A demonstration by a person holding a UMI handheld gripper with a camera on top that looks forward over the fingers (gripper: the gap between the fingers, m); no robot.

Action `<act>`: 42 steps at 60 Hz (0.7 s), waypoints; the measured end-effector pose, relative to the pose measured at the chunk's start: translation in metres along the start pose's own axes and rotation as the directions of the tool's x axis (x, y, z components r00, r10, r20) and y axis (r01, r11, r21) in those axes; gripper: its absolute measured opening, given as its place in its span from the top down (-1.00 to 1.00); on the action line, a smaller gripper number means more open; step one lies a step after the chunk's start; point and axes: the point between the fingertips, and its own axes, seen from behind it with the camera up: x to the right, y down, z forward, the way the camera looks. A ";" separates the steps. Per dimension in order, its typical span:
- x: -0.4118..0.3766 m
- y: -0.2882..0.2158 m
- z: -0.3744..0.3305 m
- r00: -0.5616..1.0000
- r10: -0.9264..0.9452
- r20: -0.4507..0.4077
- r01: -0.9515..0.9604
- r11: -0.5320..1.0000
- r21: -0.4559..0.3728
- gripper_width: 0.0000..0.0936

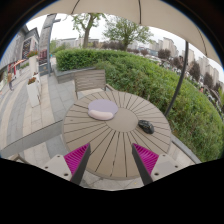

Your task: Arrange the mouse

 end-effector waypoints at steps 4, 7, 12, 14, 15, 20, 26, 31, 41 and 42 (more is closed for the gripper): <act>0.033 0.006 0.004 0.999 0.032 -0.033 -0.032 0.999 -0.005 -0.83; 0.057 0.011 0.008 0.997 0.060 -0.056 -0.061 0.998 -0.007 -0.83; 0.085 0.024 0.018 0.989 0.103 -0.109 -0.103 0.995 0.004 -0.83; 0.099 0.026 0.022 0.985 0.113 -0.128 -0.113 0.994 0.008 -0.83; 0.106 0.027 0.023 0.984 0.118 -0.136 -0.117 0.993 0.010 -0.83; 0.136 0.032 0.036 0.977 0.135 -0.167 -0.134 0.991 0.020 -0.83; 0.165 0.039 0.059 0.968 0.165 -0.190 -0.161 0.986 0.035 -0.83; 0.185 0.042 0.083 0.964 0.190 -0.188 -0.185 0.982 0.043 -0.83; 0.219 0.046 0.142 0.966 0.190 -0.173 -0.180 0.981 0.070 -0.83; 0.221 0.045 0.148 0.968 0.189 -0.166 -0.178 0.981 0.074 -0.83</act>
